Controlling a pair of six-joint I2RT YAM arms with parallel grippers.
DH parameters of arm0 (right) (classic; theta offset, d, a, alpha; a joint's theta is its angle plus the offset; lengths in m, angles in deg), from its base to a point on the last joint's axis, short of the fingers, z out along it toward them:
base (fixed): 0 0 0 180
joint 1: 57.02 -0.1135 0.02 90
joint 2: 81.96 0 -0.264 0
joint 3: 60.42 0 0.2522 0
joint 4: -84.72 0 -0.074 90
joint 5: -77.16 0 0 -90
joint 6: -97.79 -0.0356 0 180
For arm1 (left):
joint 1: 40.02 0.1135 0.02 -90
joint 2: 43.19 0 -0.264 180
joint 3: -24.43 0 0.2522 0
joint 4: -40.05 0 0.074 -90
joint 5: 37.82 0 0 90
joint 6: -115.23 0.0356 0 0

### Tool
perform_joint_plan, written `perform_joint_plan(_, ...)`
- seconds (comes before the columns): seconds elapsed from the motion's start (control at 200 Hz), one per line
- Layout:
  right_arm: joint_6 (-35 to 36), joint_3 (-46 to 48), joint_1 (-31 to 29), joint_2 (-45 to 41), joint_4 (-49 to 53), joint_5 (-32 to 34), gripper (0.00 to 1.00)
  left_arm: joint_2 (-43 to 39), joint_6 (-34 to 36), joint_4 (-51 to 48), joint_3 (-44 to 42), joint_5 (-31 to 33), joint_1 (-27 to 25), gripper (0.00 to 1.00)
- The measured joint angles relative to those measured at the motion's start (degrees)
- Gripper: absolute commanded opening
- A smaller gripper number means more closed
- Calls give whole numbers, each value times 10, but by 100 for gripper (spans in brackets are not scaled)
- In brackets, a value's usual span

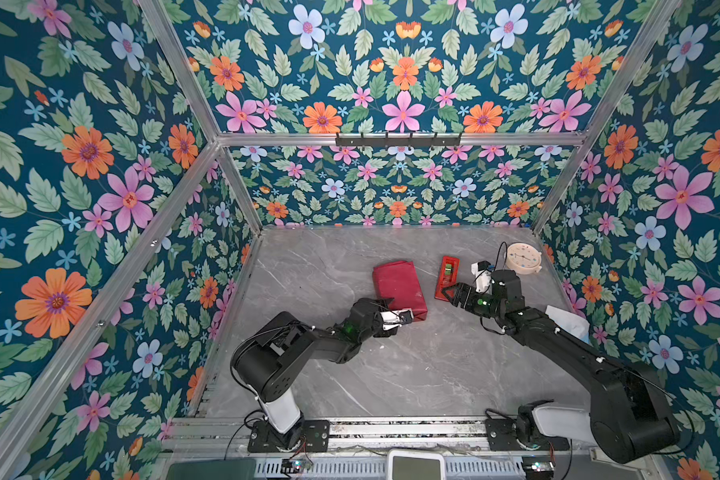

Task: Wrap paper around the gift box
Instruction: 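Move the right gripper to the red tape dispenser while the left holds the flap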

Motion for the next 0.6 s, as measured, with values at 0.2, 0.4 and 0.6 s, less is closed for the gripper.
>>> perform_joint_plan(0.2,-47,-71,59,91,10,-53,56,0,1,0,0,0,0,71)
perform_joint_plan(0.4,-71,-136,92,178,15,-109,49,-1,1,-1,0,0,0,72)
perform_joint_plan(0.6,-71,-177,95,242,21,-150,47,-1,0,-2,0,0,0,71)
